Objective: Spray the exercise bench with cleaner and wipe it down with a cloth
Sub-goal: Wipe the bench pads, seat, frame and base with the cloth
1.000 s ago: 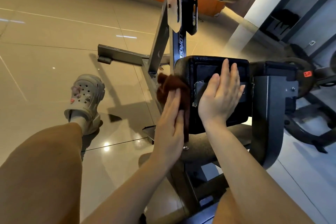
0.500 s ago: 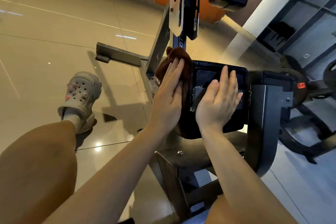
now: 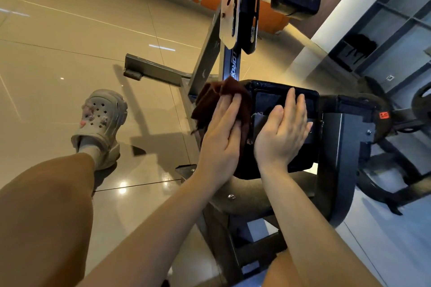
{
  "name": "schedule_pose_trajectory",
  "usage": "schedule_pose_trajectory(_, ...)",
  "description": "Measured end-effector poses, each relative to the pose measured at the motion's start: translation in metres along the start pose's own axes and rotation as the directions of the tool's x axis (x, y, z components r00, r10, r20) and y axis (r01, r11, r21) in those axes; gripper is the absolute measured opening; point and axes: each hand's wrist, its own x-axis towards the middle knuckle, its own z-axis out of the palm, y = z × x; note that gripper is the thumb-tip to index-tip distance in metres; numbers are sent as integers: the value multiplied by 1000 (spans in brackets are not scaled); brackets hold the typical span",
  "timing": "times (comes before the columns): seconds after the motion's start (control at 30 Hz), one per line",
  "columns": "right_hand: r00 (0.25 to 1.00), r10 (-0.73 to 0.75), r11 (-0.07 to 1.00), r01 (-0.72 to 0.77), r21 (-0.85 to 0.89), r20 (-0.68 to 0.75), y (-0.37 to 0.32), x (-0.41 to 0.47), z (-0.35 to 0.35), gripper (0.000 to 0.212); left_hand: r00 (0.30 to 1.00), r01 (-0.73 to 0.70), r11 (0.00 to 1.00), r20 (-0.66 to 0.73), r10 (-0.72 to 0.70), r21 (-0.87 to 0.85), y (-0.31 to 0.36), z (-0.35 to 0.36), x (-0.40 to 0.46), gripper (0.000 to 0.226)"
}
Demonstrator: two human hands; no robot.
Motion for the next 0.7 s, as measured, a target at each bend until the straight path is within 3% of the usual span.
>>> schedule_pose_trajectory(0.1,1000,-8,1000,8,-1,-8,0,0,0,57,1000,-17,1000,8,17,-1,5,0,28,45)
schedule_pose_trajectory(0.23,1000,-9,1000,9,-5,-18,0,0,0,56,1000,-8,999,-13,8,41,0,3,22,63)
schedule_pose_trajectory(0.5,1000,-10,1000,11,13,-17,1,2,0,56,962,261,959,-57,-268,-110,-7,22,-81,37)
schedule_pose_trajectory(0.7,1000,-4,1000,4,3,-2,2,1,0,57,970,233,970,-52,-236,-64,14,6,-28,39)
